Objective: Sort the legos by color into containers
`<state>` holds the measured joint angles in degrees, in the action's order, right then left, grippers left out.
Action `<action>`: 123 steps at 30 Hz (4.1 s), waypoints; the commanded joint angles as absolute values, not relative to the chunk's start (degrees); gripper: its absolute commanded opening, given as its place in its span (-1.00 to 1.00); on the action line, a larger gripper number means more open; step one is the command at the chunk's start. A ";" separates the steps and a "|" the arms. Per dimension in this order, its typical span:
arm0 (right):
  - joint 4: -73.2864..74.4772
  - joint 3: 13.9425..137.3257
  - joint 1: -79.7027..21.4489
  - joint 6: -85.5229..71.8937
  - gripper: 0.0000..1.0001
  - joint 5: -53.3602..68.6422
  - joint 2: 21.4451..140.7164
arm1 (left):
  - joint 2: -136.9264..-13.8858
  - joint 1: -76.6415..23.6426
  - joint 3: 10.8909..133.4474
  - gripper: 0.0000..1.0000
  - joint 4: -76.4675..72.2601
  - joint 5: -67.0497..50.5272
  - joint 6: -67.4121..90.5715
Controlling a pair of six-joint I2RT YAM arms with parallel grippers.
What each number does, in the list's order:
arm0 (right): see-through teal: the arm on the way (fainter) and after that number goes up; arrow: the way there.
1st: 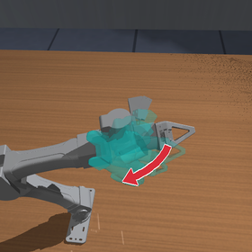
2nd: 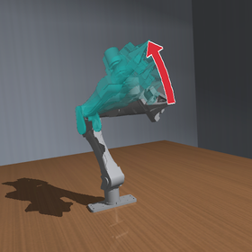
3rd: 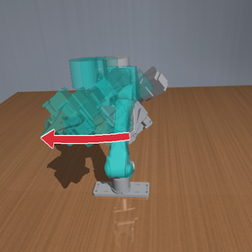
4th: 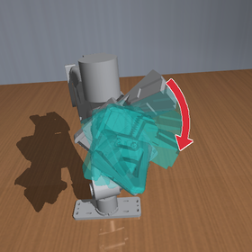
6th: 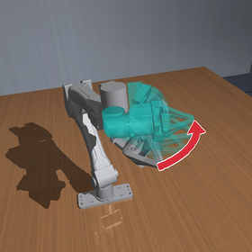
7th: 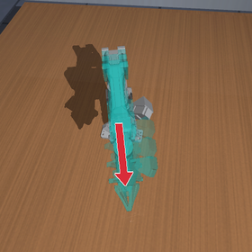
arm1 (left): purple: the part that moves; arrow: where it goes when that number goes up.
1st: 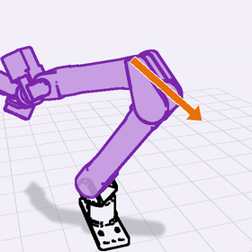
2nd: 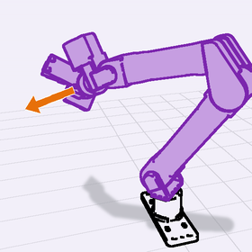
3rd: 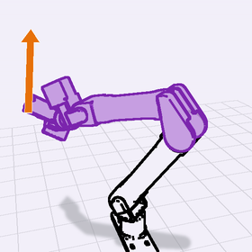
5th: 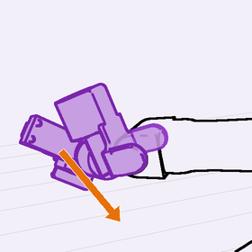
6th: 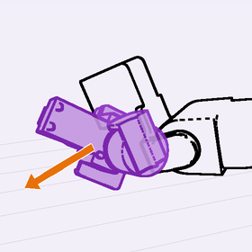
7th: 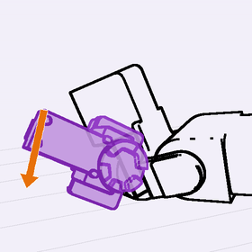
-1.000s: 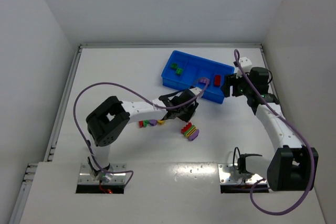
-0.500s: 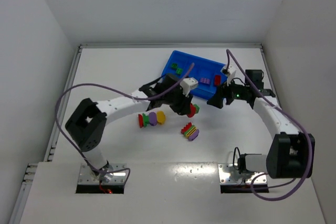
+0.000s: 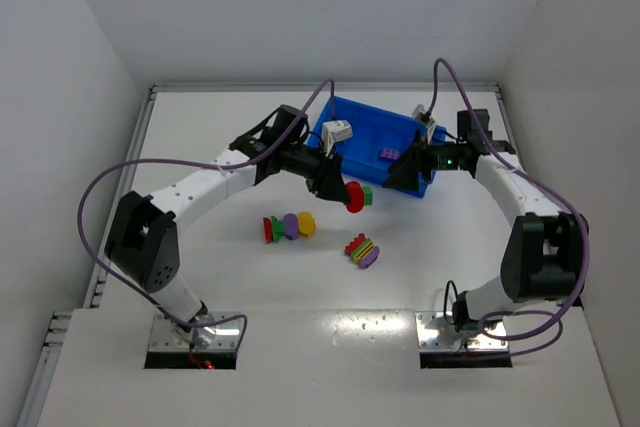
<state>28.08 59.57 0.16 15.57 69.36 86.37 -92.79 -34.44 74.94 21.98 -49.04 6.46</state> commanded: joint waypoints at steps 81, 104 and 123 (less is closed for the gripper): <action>26.19 69.43 -1.93 17.49 -0.73 63.63 90.09 | -109.68 -28.92 100.71 -0.62 22.32 -22.59 8.44; 27.60 58.98 6.23 13.54 -0.73 48.96 74.45 | -136.49 -40.16 126.56 -0.62 10.99 -45.35 17.57; 31.29 57.74 10.37 12.48 -0.73 47.72 70.22 | -146.51 -41.75 133.42 -0.42 6.24 -39.21 19.34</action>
